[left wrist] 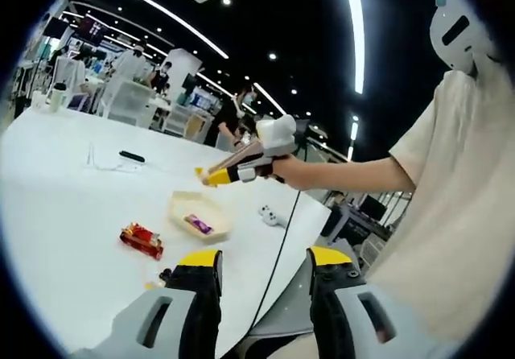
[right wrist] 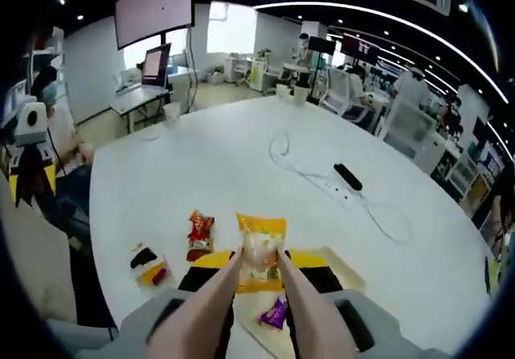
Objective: Place the target food into the container with the food tongs after gripping and lifting it, then release it inside without dropping or visibly crushing the food.
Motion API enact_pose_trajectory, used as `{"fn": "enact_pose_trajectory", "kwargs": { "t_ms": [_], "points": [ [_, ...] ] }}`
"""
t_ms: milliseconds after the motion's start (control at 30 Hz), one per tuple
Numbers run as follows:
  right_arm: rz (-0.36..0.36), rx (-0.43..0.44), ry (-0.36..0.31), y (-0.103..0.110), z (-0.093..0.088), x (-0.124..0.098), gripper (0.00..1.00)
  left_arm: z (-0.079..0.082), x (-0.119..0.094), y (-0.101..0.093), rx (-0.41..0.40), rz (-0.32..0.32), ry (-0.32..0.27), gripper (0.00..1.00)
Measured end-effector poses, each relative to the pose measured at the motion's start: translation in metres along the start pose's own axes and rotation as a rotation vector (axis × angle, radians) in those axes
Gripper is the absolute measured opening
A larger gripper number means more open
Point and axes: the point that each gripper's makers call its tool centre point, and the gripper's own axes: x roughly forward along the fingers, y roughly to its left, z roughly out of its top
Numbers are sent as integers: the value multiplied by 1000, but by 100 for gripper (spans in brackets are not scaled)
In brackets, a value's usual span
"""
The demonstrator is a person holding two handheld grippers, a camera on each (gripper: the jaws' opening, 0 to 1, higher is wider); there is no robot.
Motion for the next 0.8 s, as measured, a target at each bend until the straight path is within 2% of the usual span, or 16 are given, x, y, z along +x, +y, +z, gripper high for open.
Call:
{"fn": "enact_pose_trajectory", "kwargs": {
  "t_ms": [433,800],
  "points": [
    [-80,35,-74,-21,16,-25,23,2,13,-6,22,-40,26,42],
    [-99,46,-77,-29,11,-33,23,1,19,-10,31,-56,38,42]
  ]
}}
